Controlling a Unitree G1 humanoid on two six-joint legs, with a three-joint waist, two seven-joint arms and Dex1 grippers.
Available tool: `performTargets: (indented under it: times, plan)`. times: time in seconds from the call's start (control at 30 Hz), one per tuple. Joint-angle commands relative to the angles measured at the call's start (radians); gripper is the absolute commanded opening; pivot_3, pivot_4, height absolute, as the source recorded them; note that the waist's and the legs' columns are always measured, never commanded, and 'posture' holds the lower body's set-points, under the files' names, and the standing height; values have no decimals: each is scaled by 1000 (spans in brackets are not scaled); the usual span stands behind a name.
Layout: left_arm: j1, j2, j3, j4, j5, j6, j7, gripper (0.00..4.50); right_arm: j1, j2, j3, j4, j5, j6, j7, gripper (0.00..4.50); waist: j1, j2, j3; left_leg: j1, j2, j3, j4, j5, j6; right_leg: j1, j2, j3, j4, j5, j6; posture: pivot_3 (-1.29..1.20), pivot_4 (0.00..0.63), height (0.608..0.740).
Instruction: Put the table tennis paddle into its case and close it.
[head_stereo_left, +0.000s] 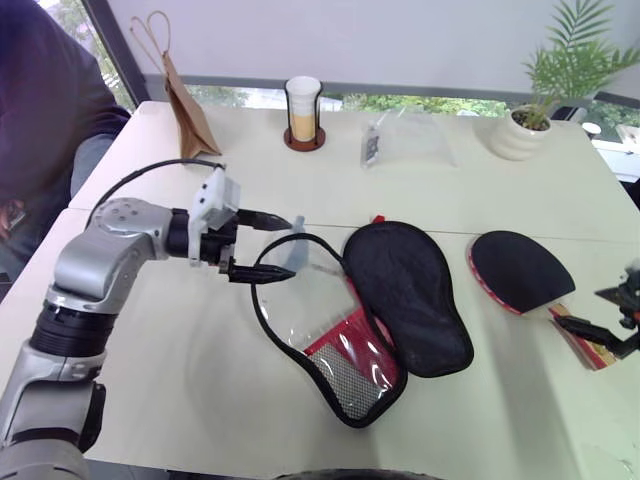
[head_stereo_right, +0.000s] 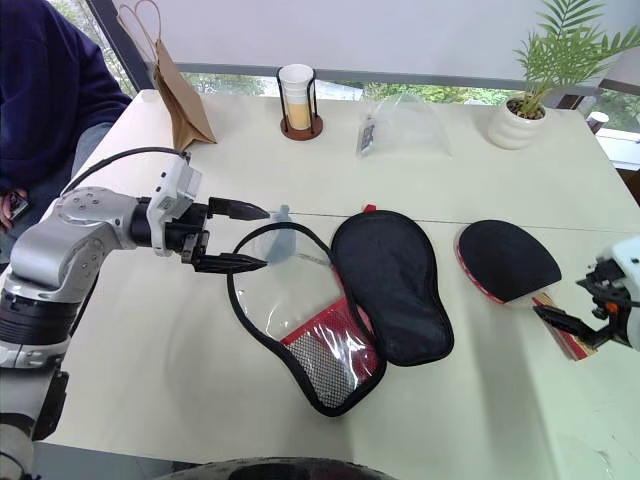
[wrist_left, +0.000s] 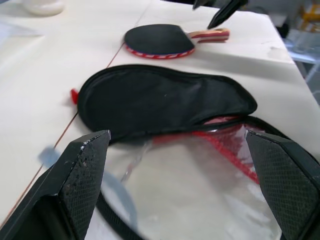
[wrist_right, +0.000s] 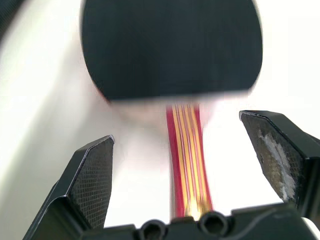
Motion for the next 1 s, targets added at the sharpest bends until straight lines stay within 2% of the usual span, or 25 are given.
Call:
performTargets:
  times: [0.03, 0.5, 0.6, 0.77, 0.8, 0.93, 1.0]
  plan:
    - [-30, -2, 3, 7, 12, -25, -21, 4500, 3, 4, -27, 38, -2, -35, 9, 4434, 0, 0, 0, 0, 1, 0, 0, 0, 0, 0, 1, 0, 0, 0, 0, 0, 150, 740]
    - [-14, -3, 15, -10, 26, -22, -23, 4500, -120, -4, 184, 249, -11, -97, 12, 4434, 3, 0, 0, 1, 2, 1, 0, 1, -2, 1, 1, 0, -1, 0, 0, 0, 150, 740]
    - [-2, 5, 25, -25, 21, -14, -15, 4500, -131, -5, 191, 266, -9, -96, 11, 3641, 3, 0, 0, 1, 2, 1, 0, 1, -2, 2, 1, 0, -1, 0, 0, 0, 150, 740]
    - [13, 12, 33, -45, 7, -4, -12, 4500, -129, -4, 174, 208, 14, -50, 7, 1170, 4, 0, 0, 1, 2, 1, 0, 1, -2, 2, 1, 0, -1, 0, 0, 0, 150, 740]
    - [13, 13, 33, -45, 4, -3, -13, 4500, -131, -5, 167, 191, 20, -37, 3, 801, 4, 0, 0, 1, 2, 1, 0, 1, -2, 2, 1, 0, -1, 0, 0, 0, 150, 740]
    - [7, 13, 33, -40, 2, -1, -19, 4500, -139, -20, 136, 136, 27, 19, -20, 798, 4, 0, 0, 1, 2, 1, 0, 1, -2, 1, 1, 0, -1, 0, 0, 0, 150, 740]
    - [0, 13, 32, -26, 5, -7, -26, 4500, -184, -28, 90, 44, 61, 123, -56, 798, 3, 0, 0, 1, 2, 1, 0, 1, -2, 1, 1, 0, -1, 0, 0, 0, 150, 740]
